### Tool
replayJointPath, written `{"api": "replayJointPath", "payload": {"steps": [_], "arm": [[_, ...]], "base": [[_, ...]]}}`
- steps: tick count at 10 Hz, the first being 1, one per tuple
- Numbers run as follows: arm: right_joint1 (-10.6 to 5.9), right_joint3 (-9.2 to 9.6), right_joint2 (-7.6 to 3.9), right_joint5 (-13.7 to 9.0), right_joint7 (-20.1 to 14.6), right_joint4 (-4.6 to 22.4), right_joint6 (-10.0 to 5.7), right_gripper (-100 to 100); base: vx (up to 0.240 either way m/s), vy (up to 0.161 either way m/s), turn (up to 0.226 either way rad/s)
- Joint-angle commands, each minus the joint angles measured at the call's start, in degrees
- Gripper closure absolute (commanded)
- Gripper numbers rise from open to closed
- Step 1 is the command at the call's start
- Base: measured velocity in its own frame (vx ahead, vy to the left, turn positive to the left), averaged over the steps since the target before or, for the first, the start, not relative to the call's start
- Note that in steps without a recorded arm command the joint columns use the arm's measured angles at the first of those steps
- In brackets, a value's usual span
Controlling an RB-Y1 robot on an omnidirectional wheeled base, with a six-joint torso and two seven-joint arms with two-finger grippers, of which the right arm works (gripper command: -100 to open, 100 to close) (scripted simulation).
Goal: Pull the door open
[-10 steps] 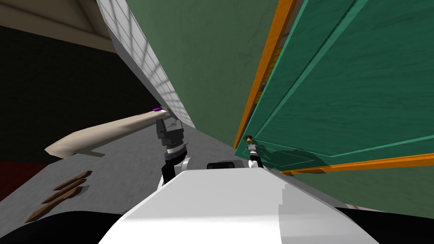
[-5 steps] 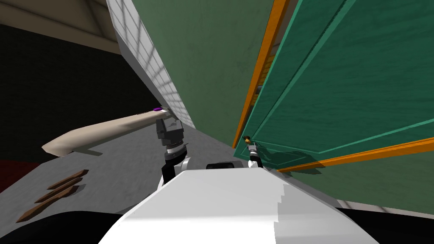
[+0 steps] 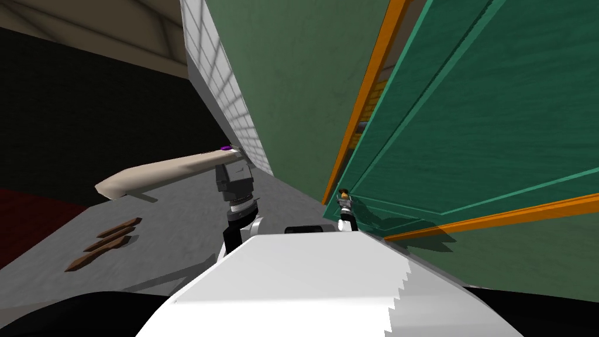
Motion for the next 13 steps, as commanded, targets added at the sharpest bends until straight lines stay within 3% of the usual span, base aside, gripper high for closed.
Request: {"api": "replayJointPath", "payload": {"steps": [1,9,10,11,13], "arm": [[0.08,0.43,0.73,-1.2,-2.8,-0.8,0.06,-100],[0.53,2.03,3.55,-5.9,-13.6,-3.9,0.01,-100],[0.54,1.93,3.38,-5.5,-12.7,-3.7,-0.03,-100],[1.14,1.48,1.76,-6.0,-14.5,-3.3,-0.22,-100],[1.78,0.95,-0.06,-6.4,-16.3,-2.8,-0.43,-100]], "base": [[-0.089,0.007,0.027],[-0.095,-0.017,0.035],[-0.045,-0.009,0.007],[0.068,0.006,0.134],[0.151,-0.016,0.117]]}}
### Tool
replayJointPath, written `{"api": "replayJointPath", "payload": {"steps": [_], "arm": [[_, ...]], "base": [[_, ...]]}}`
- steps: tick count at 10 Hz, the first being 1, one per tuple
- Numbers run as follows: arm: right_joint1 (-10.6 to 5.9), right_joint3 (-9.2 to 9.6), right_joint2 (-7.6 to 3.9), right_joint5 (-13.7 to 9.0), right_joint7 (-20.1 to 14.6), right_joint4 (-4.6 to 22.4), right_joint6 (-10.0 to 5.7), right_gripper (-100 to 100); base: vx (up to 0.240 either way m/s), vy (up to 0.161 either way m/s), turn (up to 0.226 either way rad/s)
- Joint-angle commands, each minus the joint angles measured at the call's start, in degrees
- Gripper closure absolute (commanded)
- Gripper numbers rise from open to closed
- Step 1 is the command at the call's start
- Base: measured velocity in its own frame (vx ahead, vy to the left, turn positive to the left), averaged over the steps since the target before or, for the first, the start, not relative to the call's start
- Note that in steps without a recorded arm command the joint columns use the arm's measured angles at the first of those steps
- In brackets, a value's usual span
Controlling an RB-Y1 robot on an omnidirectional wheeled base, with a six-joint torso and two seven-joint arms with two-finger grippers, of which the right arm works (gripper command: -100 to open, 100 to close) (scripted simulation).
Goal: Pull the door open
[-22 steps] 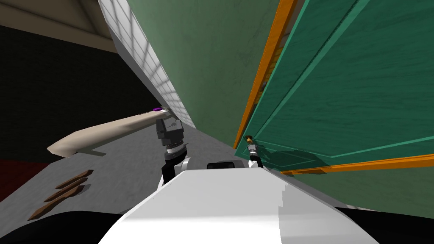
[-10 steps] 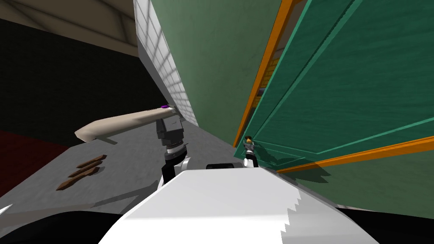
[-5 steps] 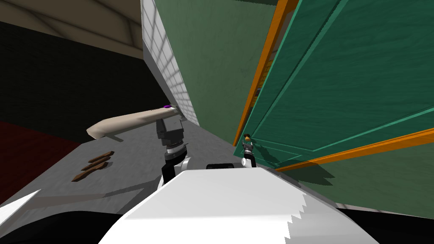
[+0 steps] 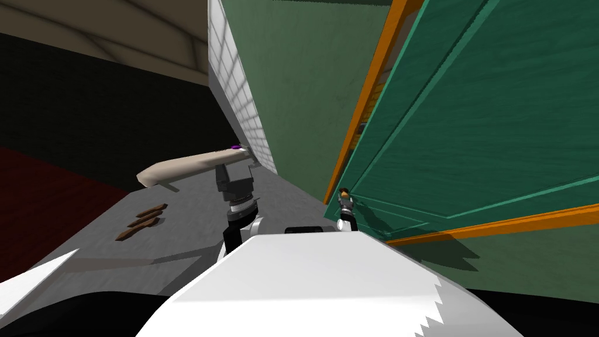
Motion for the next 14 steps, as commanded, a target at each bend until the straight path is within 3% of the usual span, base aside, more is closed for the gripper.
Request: {"api": "replayJointPath", "payload": {"steps": [1,2,3,8,9,14], "arm": [[0.86,-0.42,-1.80,-0.4,-1.9,0.3,-0.17,-100],[0.03,-0.22,-1.32,-0.2,-1.3,1.0,-0.21,-100],[0.03,-0.22,-1.32,-0.2,-1.3,1.0,-0.21,100],[0.03,-0.22,-1.32,-0.2,-1.3,1.0,-0.21,100],[0.66,0.79,-2.53,0.2,-3.0,0.9,-0.35,100],[2.20,4.36,-5.54,1.6,-8.1,0.3,-0.93,100]], "base": [[0.173,-0.006,0.117],[0.081,-0.004,0.024],[-0.009,-0.011,-0.063],[-0.017,-0.002,0.003],[-0.116,-0.010,0.137],[-0.225,-0.032,0.154]]}}
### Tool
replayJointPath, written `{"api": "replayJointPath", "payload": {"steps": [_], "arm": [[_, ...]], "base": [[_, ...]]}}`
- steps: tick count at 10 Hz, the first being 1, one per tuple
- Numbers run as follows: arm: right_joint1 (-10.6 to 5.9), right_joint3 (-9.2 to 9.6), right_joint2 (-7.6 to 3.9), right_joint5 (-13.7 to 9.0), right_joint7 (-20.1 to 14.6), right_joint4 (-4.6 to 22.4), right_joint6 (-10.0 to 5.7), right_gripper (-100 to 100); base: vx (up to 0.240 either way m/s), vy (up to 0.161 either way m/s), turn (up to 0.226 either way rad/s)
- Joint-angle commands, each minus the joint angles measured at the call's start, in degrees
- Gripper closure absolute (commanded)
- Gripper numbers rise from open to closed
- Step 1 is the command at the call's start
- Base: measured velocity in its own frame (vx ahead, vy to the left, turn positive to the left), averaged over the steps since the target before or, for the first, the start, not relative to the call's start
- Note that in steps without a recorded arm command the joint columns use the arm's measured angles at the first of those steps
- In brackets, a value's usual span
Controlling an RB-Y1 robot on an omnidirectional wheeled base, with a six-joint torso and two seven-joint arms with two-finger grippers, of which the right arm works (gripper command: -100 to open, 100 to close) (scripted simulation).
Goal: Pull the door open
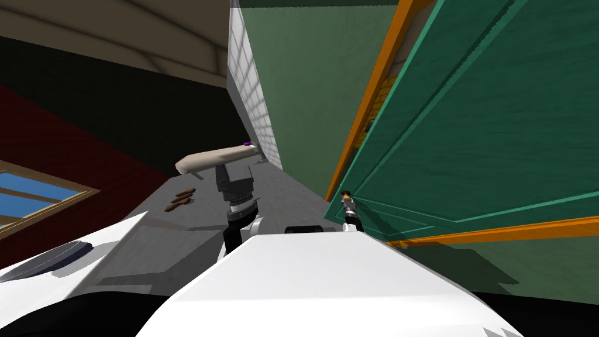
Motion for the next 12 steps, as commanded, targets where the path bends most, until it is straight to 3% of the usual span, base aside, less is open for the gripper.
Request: {"api": "replayJointPath", "payload": {"steps": [1,5,6,12], "arm": [[0.64,1.29,-1.03,0.5,-1.9,-0.6,-0.24,100],[1.82,4.02,-3.35,1.6,-5.8,-1.1,-0.68,100],[1.61,3.48,-3.03,1.3,-5.1,-0.9,-0.54,100],[4.22,8.05,-6.21,3.7,-10.0,-2.4,-2.45,100]], "base": [[-0.198,-0.037,0.161],[-0.188,-0.019,0.131],[-0.094,-0.012,0.035],[-0.208,-0.025,0.098]]}}
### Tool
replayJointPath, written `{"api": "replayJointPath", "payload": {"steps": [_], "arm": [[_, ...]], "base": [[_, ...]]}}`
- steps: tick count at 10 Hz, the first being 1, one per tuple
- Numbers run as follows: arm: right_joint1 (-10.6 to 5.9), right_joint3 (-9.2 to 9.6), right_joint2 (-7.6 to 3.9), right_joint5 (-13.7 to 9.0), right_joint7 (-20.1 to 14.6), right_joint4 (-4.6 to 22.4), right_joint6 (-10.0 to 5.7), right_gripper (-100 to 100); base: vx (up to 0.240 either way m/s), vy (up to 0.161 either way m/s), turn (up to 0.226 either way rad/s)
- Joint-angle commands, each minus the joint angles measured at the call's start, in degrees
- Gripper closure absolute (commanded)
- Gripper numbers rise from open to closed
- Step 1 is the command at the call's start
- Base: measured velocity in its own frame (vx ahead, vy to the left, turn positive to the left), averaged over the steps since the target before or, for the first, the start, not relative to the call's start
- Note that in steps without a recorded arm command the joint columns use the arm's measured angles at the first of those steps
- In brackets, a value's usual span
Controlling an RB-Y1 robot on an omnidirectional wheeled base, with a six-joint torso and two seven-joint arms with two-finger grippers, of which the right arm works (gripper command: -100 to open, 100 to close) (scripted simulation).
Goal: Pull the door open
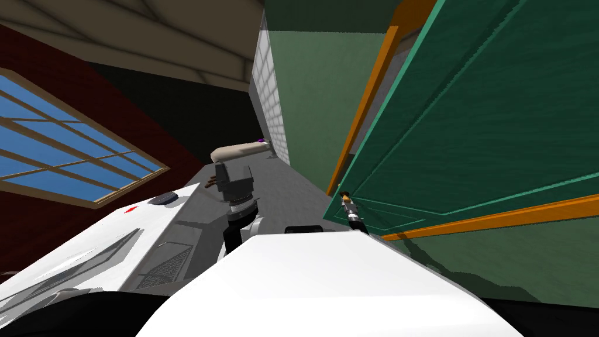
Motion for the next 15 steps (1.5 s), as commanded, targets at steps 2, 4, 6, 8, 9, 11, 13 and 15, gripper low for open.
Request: {"api": "replayJointPath", "payload": {"steps": [2,4,6,8,9,11,13,15], "arm": [[1.00,1.76,-1.33,0.9,-2.1,-0.3,-1.04,100],[1.68,2.64,-1.84,1.4,-2.8,-0.4,-1.57,100],[2.26,3.49,-2.59,1.9,-3.8,-0.6,-2.39,100],[3.12,4.76,-3.71,2.6,-5.2,-0.8,-3.61,100],[3.54,5.38,-4.26,3.0,-5.9,-0.9,-4.21,100],[4.39,6.63,-5.36,3.7,-7.4,-1.2,-5.42,100],[4.44,6.75,-5.46,3.8,-7.4,-1.2,-5.34,100],[5.16,7.82,-6.32,4.3,-8.6,-0.6,-6.96,100]], "base": [[-0.227,-0.012,0.089],[-0.126,-0.001,0.060],[-0.200,-0.040,0.084],[-0.185,-0.028,0.089],[-0.197,-0.035,0.095],[-0.216,-0.042,0.086],[-0.131,-0.019,0.037],[-0.164,-0.029,0.125]]}}
